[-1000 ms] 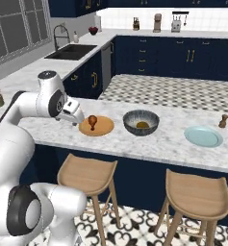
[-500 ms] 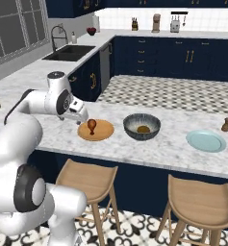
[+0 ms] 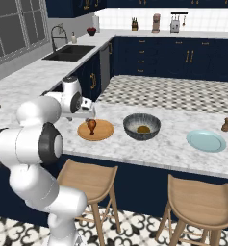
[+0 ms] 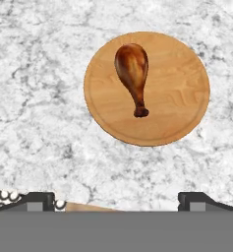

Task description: Pick the chicken drumstick and avocado from their plates and place them in the bowl. Then put the bowl in the fridge.

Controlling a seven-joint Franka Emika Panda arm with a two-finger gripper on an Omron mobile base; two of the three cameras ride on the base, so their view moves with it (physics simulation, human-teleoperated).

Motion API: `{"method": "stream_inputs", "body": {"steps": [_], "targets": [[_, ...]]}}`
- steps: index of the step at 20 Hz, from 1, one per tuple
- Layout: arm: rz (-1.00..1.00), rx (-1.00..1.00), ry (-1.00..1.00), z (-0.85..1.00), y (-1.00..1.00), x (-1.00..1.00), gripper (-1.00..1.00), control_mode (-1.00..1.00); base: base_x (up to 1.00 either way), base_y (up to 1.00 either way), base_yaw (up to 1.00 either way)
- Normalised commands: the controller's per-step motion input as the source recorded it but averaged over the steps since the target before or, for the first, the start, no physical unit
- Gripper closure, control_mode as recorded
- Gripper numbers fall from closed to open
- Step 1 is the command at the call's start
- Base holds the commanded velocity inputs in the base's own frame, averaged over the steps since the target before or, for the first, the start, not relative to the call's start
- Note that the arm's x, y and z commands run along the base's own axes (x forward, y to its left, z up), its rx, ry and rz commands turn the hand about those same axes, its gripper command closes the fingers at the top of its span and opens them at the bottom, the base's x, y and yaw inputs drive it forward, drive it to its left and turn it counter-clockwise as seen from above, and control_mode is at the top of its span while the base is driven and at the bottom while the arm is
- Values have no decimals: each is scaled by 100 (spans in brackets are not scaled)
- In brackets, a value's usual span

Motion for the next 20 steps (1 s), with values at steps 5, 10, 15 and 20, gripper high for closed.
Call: {"method": "stream_inputs", "body": {"steps": [5, 10, 15, 20], "targets": [[13, -4, 1, -35, 0, 88, -100, -100, 0, 0, 0], [16, -3, 2, -52, 0, 75, -100, -100, 0, 0, 0], [12, 0, 1, -35, -5, 55, -100, -100, 0, 0, 0], [8, 0, 0, -31, -1, 53, -100, -100, 0, 0, 0]]}}
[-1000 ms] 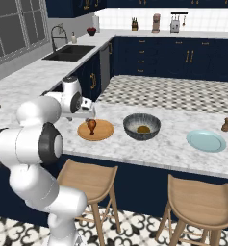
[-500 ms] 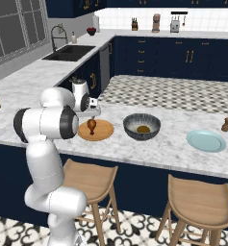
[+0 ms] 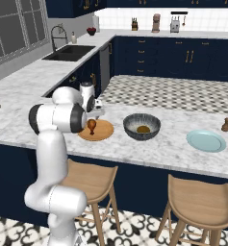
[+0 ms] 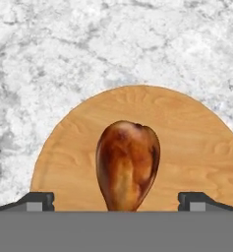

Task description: Pick the chicken drumstick and avocado from their plates and place them in the bowl. Then put the bowl in the fridge.

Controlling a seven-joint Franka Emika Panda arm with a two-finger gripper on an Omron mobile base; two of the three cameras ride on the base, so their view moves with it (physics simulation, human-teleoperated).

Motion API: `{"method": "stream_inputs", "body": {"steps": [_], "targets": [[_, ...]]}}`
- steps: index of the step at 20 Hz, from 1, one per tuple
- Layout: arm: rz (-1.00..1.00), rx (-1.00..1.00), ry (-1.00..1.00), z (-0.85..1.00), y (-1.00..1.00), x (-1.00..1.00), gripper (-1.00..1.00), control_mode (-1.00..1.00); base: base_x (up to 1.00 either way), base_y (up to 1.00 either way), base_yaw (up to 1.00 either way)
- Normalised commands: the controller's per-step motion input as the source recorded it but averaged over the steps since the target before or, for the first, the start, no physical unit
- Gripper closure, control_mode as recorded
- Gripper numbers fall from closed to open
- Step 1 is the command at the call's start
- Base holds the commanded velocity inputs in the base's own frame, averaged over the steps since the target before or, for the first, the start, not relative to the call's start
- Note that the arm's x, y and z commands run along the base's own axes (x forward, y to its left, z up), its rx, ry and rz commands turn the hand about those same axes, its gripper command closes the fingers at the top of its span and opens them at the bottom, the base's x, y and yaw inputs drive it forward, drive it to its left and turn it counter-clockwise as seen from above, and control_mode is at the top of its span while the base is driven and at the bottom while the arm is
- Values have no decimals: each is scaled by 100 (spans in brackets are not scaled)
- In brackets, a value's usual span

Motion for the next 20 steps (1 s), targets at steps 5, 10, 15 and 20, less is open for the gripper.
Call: {"method": "stream_inputs", "body": {"steps": [5, 10, 15, 20], "targets": [[5, -3, 0, -34, 1, 25, -100, -100, 0, 0, 0], [0, -6, 0, -36, 3, -5, -100, -100, 0, 0, 0], [0, -4, 1, -38, 1, -4, -100, -100, 0, 0, 0], [0, -2, 0, -26, 0, -8, 100, -100, 0, 0, 0]]}}
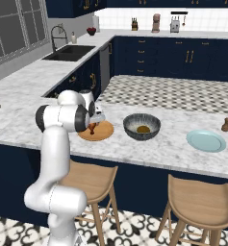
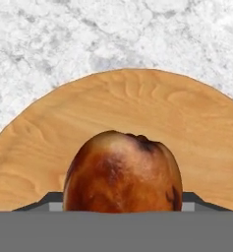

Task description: Pick the chicken drumstick and avocado from their plates and place them in the bowl. Then put the bowl in the fridge.

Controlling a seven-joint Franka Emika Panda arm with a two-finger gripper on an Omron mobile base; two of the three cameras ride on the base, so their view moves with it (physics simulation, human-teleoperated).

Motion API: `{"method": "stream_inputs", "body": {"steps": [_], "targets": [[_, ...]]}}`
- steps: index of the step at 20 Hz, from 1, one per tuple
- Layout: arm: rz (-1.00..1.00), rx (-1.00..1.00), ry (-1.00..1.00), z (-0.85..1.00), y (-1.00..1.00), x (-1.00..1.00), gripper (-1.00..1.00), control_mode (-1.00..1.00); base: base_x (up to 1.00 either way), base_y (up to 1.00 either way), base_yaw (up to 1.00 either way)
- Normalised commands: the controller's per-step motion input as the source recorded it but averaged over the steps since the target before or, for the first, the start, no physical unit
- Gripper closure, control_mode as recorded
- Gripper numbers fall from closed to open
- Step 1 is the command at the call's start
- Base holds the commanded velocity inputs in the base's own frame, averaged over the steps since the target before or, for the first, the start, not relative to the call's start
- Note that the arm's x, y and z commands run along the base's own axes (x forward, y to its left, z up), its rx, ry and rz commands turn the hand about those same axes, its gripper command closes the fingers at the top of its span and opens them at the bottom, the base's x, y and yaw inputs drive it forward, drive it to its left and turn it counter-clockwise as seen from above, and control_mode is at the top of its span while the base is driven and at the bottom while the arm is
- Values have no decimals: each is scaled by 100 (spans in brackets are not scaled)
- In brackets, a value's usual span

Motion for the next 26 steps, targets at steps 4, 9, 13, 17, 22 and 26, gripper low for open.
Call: {"method": "stream_inputs", "body": {"steps": [4, 9, 13, 17, 22, 26], "targets": [[0, 0, 1, 50, 0, -40, 100, -100, 0, 0, 0], [-3, -1, 11, 92, -21, -49, 100, -100, 0, 0, 0], [-9, -8, -2, 78, -67, -67, 100, -100, 0, 0, 0], [-12, -9, 0, 58, -84, -42, 100, -100, 0, 0, 0], [-2, -12, -1, 2, -88, 6, 100, -100, 0, 0, 0], [-1, 2, 4, 24, -93, 16, 100, -100, 0, 0, 0]]}}
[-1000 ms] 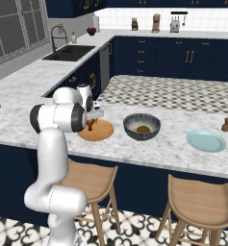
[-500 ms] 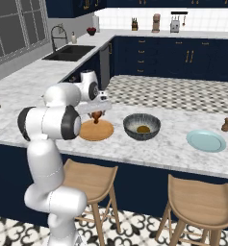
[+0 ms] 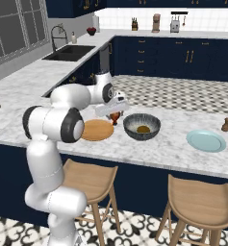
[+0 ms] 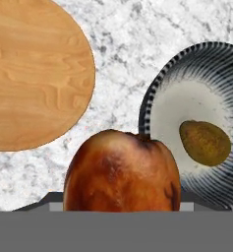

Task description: Pick the chicken drumstick and avocado from their plates and place them in the bowl. Then put the bowl in the fridge.

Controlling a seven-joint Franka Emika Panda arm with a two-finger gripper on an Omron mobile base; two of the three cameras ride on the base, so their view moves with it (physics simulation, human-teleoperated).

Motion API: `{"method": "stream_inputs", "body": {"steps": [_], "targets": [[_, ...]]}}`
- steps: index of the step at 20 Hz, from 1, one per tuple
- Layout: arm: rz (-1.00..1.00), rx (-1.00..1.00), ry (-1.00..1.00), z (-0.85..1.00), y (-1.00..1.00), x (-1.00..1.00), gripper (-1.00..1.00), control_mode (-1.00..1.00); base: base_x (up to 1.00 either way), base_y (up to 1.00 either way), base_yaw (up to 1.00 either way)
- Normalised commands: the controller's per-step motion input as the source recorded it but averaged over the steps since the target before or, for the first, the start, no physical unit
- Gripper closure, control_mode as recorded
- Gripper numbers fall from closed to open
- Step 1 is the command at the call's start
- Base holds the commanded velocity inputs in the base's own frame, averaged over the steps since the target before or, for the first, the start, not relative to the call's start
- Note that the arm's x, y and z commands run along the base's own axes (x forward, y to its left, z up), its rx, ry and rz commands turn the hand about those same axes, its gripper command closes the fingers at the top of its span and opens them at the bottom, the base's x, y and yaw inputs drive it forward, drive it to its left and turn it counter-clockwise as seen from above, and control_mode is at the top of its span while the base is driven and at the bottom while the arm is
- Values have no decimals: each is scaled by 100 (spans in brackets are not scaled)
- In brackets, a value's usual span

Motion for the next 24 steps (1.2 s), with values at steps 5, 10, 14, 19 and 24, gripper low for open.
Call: {"method": "stream_inputs", "body": {"steps": [5, 10, 14, 19, 24], "targets": [[0, 3, 4, 9, -80, 27, 100, -100, 0, 0, 0], [1, 1, 0, -20, -47, 30, 100, -100, 0, 0, 0], [2, 0, 0, -42, -24, 28, 100, -100, 0, 0, 0], [2, 0, 3, -51, -3, 25, 100, -100, 0, 0, 0], [5, 0, 0, -47, -2, 24, -100, -100, 0, 0, 0]]}}
